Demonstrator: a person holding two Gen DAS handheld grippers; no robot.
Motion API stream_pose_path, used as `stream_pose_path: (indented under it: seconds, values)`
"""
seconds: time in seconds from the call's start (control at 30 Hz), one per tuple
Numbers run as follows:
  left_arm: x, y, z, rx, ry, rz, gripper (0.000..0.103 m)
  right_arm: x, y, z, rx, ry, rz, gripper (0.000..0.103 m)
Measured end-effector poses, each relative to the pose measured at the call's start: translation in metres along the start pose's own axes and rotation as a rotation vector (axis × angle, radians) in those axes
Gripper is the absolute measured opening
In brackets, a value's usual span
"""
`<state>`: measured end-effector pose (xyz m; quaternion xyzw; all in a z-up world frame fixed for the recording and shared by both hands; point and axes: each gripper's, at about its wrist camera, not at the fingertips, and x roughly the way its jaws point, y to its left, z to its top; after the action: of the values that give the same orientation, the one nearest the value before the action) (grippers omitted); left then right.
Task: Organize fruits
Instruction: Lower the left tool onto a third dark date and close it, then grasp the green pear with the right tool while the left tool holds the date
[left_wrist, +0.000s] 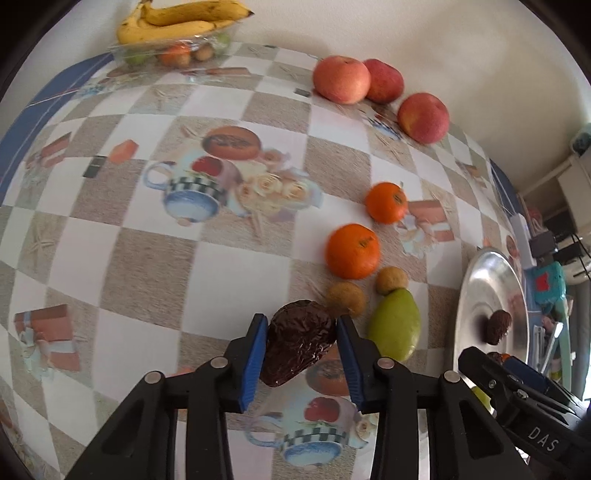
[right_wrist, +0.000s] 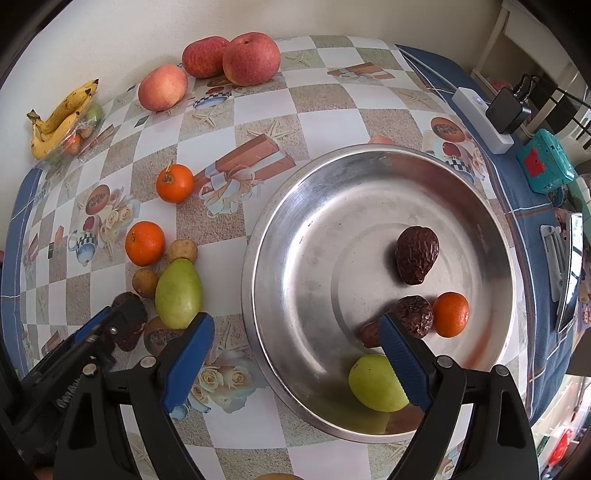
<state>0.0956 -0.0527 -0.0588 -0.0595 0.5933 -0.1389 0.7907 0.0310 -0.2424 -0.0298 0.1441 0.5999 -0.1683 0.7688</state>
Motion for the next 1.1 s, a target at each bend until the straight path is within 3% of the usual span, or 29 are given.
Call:
stream_pose_path:
  seconds: [0.13, 0.37, 0.67, 0.73, 1.1]
  values:
    - [-0.002, 0.014, 0.003, -0.067, 0.002, -0.014, 0.041, 0.001, 0.004, 0.000, -0.003, 0.004, 0.004, 0.091]
    - [-0.026, 0.046, 0.012, -0.187, -0.065, -0.035, 0.041, 0.001, 0.015, 0.001, -0.011, 0.004, 0.027, 0.091]
    - [-0.037, 0.065, 0.016, -0.251, -0.089, -0.041, 0.041, 0.011, 0.049, -0.001, -0.067, 0.045, 0.186, 0.091]
    - [-0.037, 0.066, 0.017, -0.257, -0.086, -0.044, 0.041, 0.013, 0.055, -0.001, -0.081, 0.045, 0.188, 0.099]
    - [-0.037, 0.075, 0.016, -0.296, -0.077, -0.050, 0.041, 0.024, 0.086, -0.011, -0.171, 0.043, 0.151, 0.099]
